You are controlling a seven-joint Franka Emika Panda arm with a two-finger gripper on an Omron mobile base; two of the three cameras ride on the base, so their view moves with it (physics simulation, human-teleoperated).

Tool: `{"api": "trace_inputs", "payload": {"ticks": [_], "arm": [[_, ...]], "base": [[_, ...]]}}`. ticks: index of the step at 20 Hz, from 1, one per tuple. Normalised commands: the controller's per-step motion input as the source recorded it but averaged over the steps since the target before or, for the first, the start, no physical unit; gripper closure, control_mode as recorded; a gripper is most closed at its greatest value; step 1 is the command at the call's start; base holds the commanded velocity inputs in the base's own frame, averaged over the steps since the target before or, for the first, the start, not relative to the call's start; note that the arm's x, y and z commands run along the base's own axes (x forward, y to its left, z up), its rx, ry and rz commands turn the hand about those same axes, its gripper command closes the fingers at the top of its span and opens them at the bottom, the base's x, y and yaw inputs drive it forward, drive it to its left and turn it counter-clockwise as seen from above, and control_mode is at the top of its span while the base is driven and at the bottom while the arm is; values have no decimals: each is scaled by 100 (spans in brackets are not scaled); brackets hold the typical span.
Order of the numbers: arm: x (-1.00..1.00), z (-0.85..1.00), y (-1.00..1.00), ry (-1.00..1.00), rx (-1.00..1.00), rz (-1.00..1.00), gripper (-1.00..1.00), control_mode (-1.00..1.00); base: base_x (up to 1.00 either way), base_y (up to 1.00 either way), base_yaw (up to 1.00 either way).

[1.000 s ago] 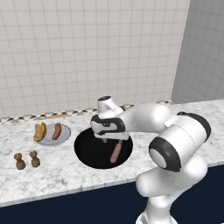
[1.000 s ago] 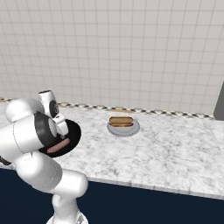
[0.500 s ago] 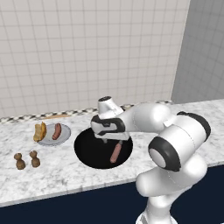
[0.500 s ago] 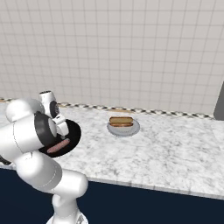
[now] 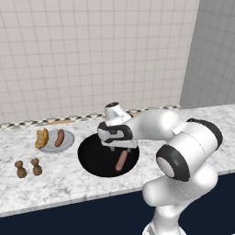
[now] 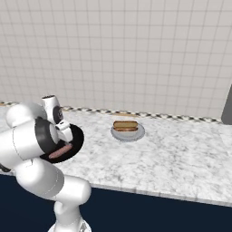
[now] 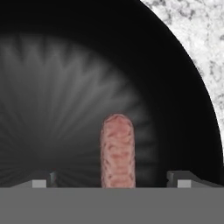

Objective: Place one bun and one sausage from the bowl on each plate.

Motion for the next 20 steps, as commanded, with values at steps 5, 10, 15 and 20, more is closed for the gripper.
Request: {"api": "trace_inputs", "payload": {"ticks": [5,10,15,20], "arm": [[0,-19,0,0,0,0,-100,-100],[0,-15,0,0,0,0,-100,-100],[0,-9,0,0,0,0,-100,-100],[0,-7,0,0,0,0,-100,-100]], "base": [[0,0,0],[0,0,0],[0,0,0],[0,0,0]]}}
